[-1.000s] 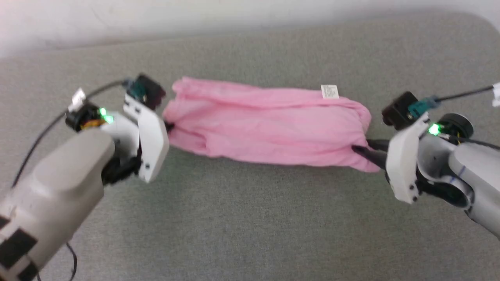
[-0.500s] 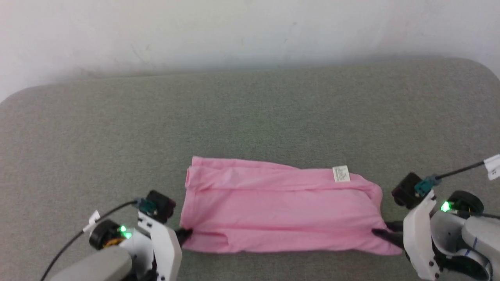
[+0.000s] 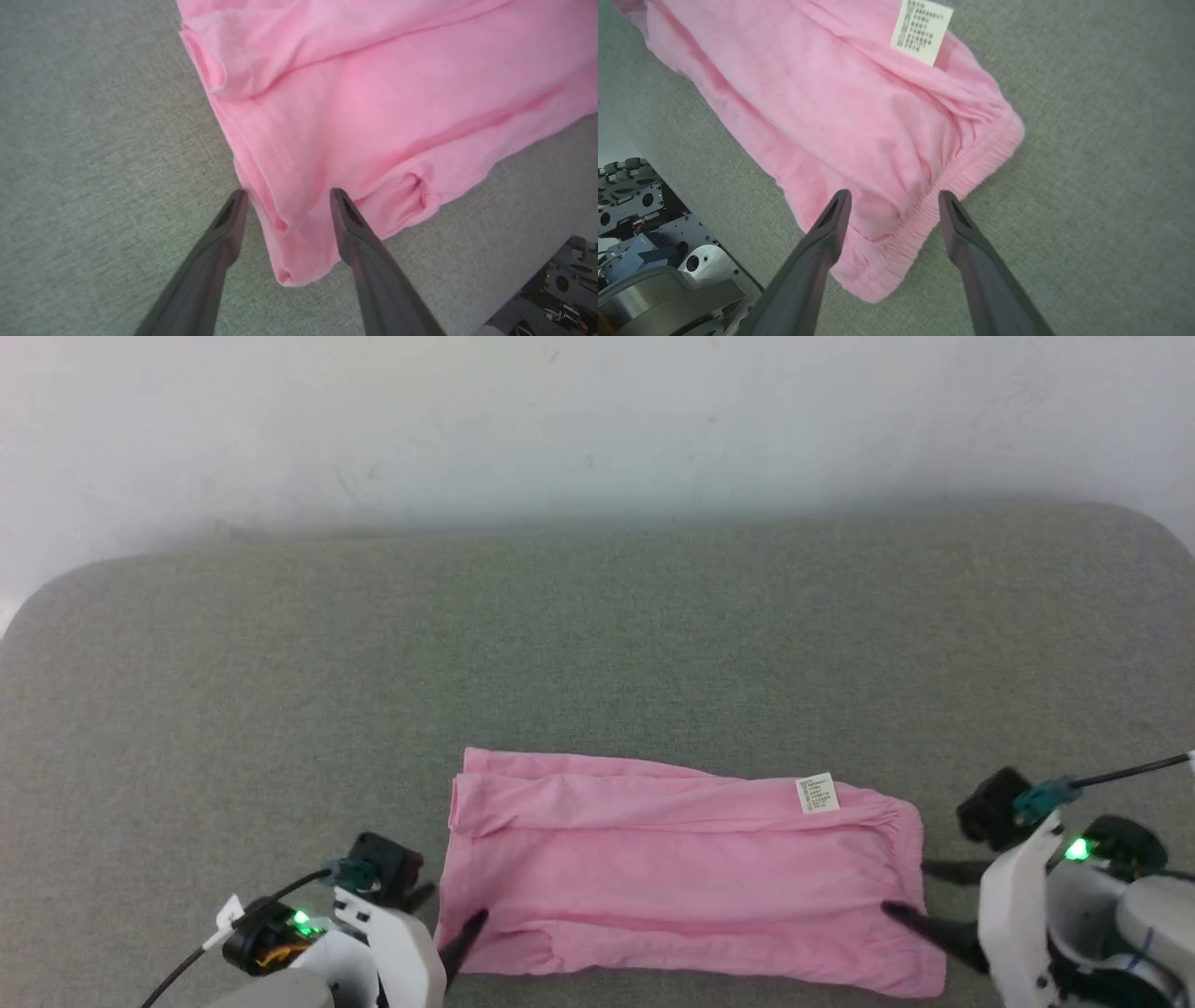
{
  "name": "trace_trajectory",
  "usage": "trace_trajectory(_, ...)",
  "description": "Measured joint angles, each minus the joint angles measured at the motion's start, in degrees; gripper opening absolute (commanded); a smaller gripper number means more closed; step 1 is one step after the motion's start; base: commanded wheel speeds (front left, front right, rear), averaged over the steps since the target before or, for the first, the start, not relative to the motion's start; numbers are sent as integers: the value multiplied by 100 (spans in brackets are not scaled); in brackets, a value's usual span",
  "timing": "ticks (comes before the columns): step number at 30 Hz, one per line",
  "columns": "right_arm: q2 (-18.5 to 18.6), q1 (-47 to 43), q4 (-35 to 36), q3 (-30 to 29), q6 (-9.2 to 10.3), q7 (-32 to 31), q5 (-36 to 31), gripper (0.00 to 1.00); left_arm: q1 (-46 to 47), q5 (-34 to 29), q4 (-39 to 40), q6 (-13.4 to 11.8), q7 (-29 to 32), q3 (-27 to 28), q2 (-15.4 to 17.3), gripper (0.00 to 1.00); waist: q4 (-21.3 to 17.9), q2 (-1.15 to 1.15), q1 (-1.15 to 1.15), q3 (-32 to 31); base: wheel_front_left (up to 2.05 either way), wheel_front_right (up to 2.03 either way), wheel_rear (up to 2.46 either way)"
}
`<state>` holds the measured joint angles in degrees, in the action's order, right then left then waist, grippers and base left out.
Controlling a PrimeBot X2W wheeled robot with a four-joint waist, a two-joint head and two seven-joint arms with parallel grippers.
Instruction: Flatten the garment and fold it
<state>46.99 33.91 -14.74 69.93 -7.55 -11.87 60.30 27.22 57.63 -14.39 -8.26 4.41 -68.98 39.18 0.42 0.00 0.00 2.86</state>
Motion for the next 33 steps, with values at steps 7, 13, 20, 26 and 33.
trace_trajectory(7,733,221,701,-698,0,-157,-168,100,-38,-647,368,-923,-1371,433,122,100,-10,0,0,-195,0,0,0)
trace_trajectory(13,858,201,736,-1381,-1,-935,88,100,-96,-1393,726,-2050,-1893,1027,102,100,25,0,0,-189,0,0,0)
trace_trajectory(20,283,-174,288,-1845,2,-1871,425,100,-813,-2598,1551,-3125,-1914,2363,-162,100,78,0,0,-60,0,0,0)
trace_trajectory(26,-567,-393,-457,-2124,2,-2152,277,100,-1565,-3325,1840,-3209,-1914,3326,-704,100,162,0,0,125,0,0,0)
trace_trajectory(33,-1306,-571,-1271,-2261,2,-2106,-19,100,-1962,-3821,1745,-2631,-1914,4106,-1394,100,345,0,0,349,0,0,0)
